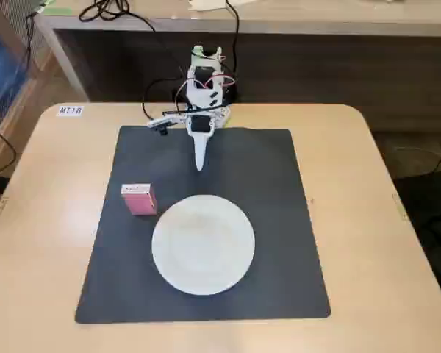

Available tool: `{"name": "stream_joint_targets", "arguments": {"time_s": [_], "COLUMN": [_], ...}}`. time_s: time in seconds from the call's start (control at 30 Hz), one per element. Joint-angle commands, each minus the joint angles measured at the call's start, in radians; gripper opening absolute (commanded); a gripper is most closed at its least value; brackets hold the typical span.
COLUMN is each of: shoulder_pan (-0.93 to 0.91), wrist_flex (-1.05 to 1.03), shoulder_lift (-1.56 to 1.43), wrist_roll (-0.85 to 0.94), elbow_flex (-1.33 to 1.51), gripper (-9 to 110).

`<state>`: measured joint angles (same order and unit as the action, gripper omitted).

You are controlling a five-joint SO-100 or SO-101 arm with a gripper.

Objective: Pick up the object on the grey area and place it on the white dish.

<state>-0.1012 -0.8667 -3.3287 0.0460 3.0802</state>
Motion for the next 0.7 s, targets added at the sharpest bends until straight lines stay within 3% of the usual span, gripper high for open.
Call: {"name": "stream_joint_targets", "arguments": {"time_s": [0.0, 0.33, 0.5, 0.67], "shoulder_pan": [0.049, 0.041, 0.000, -0.040], "wrist_flex": [-0.038, -0.086, -0.215, -0.210], "shoulder_lift": [-0.023, -0.018, 0.311, 0.592], "wrist_roll": [0.046, 0.080, 0.204, 0.247], "elbow_flex": [-0.104, -0.164, -0.669, -1.068], "gripper": [0, 0, 0, 0]}}
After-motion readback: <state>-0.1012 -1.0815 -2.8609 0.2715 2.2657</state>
